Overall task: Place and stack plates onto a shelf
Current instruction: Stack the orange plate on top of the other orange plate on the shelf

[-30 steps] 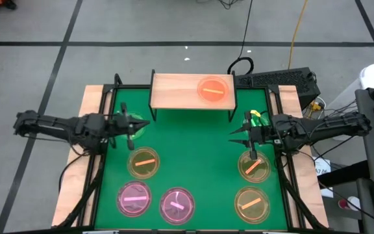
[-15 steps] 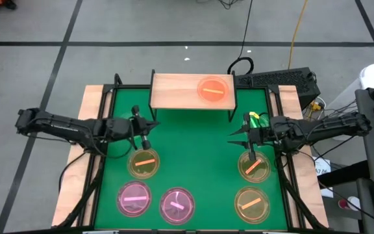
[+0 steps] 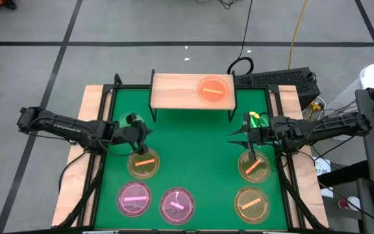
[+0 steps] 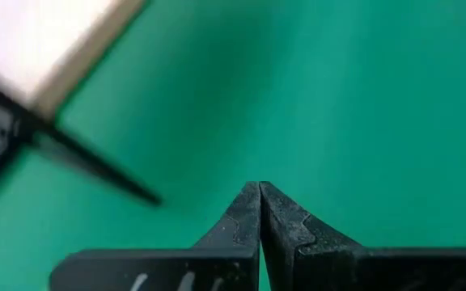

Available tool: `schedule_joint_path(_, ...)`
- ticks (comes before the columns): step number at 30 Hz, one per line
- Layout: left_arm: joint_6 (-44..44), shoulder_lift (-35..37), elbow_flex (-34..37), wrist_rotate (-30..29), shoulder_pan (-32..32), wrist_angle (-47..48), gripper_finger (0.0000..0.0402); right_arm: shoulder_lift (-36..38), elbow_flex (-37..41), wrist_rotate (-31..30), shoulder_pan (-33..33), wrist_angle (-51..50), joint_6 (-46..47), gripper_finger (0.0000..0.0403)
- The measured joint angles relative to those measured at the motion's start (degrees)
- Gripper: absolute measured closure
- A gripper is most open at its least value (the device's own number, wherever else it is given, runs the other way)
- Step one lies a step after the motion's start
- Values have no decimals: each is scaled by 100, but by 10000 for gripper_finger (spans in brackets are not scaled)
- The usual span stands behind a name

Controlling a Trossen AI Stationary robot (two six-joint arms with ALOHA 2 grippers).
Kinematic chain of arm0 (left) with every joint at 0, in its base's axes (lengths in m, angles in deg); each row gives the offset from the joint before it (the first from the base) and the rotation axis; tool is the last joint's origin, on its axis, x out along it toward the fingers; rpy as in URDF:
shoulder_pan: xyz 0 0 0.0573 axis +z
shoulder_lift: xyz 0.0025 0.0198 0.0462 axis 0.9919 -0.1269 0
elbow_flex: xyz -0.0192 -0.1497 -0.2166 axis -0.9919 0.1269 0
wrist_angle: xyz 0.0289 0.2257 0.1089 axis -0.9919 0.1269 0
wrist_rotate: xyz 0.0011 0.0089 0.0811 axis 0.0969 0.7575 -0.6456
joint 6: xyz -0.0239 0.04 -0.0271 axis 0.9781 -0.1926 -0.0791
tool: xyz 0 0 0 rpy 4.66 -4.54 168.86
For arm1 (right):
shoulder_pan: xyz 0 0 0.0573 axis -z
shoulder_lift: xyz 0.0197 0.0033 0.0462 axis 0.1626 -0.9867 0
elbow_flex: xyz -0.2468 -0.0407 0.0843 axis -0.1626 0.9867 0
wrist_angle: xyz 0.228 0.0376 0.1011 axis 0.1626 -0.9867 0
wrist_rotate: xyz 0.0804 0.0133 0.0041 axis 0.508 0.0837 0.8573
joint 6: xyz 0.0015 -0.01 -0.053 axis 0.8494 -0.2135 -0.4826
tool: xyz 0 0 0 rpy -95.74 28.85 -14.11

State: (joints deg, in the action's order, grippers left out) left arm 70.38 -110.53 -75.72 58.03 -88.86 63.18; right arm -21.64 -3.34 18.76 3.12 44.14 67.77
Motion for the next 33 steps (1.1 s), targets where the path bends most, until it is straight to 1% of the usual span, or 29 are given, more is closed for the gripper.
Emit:
schedule_joint_path(6,1403,0,0,1,2,1218,400,0,0,-2,0,-4,4,307)
schedule_joint_path(8,1850,0,2,101,2,1403,400,0,0,-2,0,-2,4,307)
schedule_joint_path(9,2003,0,2,241,2,1406,400,0,0,-2,0,-3,4,307)
schedule_joint_path(13,2009,0,2,1194,-89,1224,400,0,0,-2,0,-4,4,307)
schedule_joint_path(17,2033,-69,2,1617,-320,1487,400,0,0,-2,0,-7,4,307)
schedule_joint_path(19,2213,-152,2,1788,-422,1652,400,0,0,-2,0,-7,6,307)
schedule_joint_path(22,2626,-304,2,1895,-530,1702,400,0,0,-1,0,-5,4,307)
schedule_joint_path(26,2613,-445,2,1895,-560,1700,394,-2,0,-1,0,-5,5,307)
schedule_joint_path(29,2579,-489,2,1894,-560,1702,372,-2,0,-1,0,-5,4,307)
schedule_joint_path(33,2457,-498,2,1901,-525,1728,332,-2,0,-2,0,-4,5,307)
